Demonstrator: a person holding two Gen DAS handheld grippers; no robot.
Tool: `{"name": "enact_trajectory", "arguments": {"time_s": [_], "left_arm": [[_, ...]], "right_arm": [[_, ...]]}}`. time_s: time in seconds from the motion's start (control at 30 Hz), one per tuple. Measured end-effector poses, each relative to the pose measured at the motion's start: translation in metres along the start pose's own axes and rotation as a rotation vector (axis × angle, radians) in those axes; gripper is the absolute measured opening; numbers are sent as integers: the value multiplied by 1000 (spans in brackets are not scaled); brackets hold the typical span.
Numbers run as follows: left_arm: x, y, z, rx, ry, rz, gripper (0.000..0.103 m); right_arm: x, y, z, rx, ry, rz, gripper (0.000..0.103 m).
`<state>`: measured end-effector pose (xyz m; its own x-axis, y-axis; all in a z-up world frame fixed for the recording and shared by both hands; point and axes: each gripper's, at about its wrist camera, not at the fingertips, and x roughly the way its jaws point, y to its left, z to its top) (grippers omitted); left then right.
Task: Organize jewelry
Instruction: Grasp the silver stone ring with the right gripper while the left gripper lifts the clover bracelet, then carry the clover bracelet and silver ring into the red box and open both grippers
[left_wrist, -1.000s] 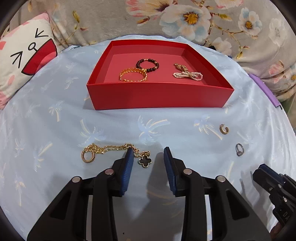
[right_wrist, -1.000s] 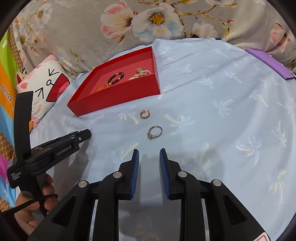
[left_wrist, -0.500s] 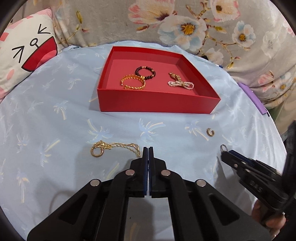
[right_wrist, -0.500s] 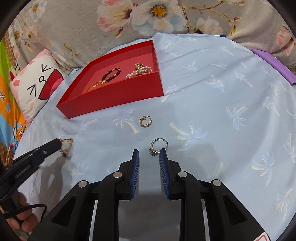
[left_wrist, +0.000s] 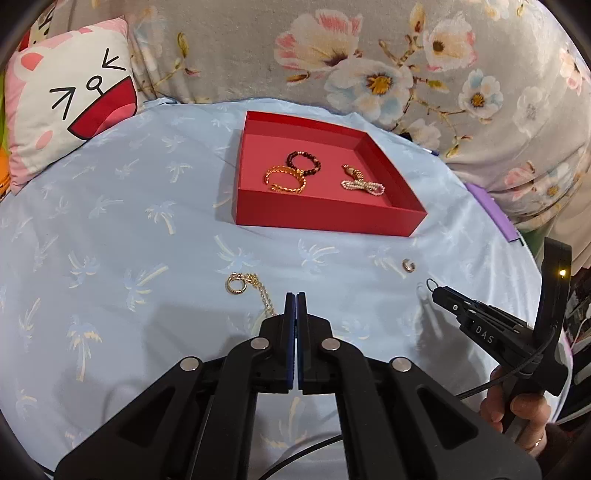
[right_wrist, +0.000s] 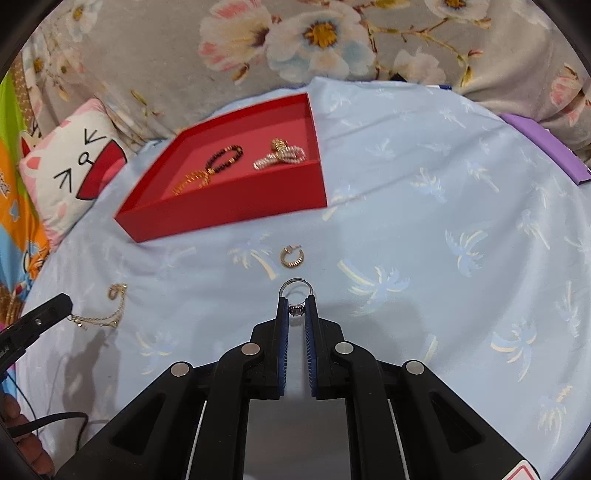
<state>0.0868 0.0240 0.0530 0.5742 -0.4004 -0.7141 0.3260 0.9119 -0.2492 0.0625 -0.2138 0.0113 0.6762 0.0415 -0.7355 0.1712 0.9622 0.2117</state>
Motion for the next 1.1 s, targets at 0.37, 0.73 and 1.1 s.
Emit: {"name": "enact_trajectory", "arguments": {"time_s": [0.37, 0.73, 1.1], "left_arm": [[-22, -27, 64, 85, -111, -39, 0], [31, -46, 175, 118, -173, -27, 0], [82, -41, 236, 135, -198, 58, 0]], "right_arm": [[-32, 14, 53, -43, -98, 77, 8], [14, 20, 129, -40, -100, 106, 8], [86, 43, 160, -41, -21, 150, 8]]}}
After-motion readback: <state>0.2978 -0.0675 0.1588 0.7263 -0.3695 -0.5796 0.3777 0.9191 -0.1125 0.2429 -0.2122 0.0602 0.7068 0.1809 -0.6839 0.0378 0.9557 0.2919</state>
